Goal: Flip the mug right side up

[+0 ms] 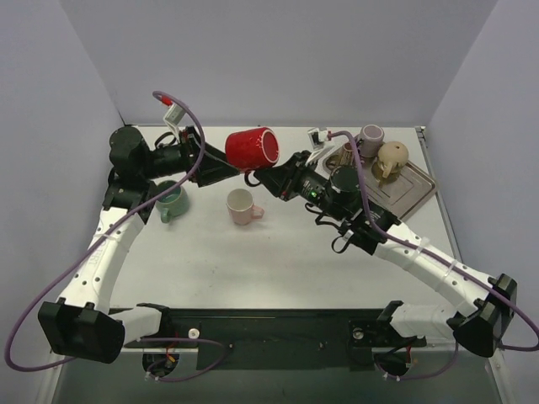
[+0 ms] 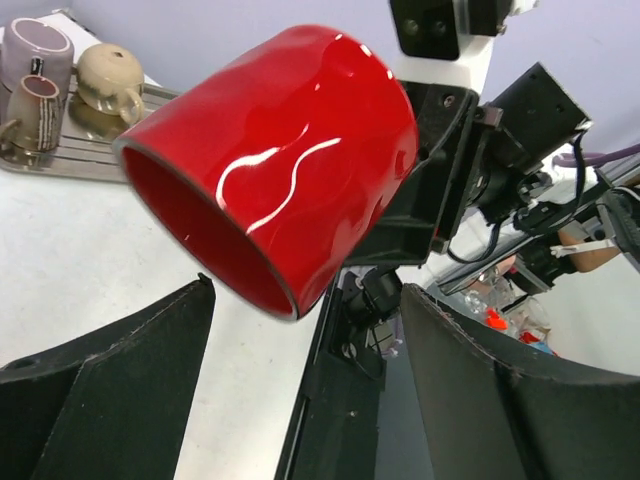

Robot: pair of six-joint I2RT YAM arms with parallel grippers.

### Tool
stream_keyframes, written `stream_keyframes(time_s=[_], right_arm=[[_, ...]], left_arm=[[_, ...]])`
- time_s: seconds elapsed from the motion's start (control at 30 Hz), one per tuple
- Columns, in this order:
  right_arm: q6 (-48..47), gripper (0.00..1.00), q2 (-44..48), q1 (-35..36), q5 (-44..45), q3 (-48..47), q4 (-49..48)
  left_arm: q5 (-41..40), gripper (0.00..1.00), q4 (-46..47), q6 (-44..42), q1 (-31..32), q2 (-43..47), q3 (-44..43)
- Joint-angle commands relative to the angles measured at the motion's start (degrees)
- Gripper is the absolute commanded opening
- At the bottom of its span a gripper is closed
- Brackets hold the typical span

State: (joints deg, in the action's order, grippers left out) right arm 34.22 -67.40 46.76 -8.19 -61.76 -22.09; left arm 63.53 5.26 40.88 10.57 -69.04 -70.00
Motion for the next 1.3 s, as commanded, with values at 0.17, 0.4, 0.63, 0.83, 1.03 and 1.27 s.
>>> stream_keyframes(time_s=[0.17,0.4,0.63,0.83,1.03,1.27], right_arm=[[10.1,0.0,-8.0,1.0,-8.1,-7.3,-15.0],[5.2,0.38,-13.4,0.3,-8.3,-11.7,1.3],[-9.0,0.8,-13.0,-4.0,7.9,-16.2,30.5],[-14.1,0.8,-11.0,-9.1,18.7,-13.7,37.8],[-16.9,0.85,-13.3,-18.6,20.8,-15.1,43.4],[-20.4,0.84,-23.7,-33.2,29.8,-20.5,43.4]], left_arm=[[-0.3,0.52,10.1,7.3,0.2,0.3,0.7],[-15.9,0.0,-22.9,-19.9,-0.3,1.4,-5.6],[-51.4,0.0,-51.6,-52.4,0.3,-2.9,-11.0],[-55.0,0.0,-59.4,-60.2,0.7,-11.2,-6.4],[-58.2,0.0,-58.3,-62.5,3.3,-16.7,-3.3],[-60.1,0.0,-58.6,-62.5,6.7,-26.7,-5.4]])
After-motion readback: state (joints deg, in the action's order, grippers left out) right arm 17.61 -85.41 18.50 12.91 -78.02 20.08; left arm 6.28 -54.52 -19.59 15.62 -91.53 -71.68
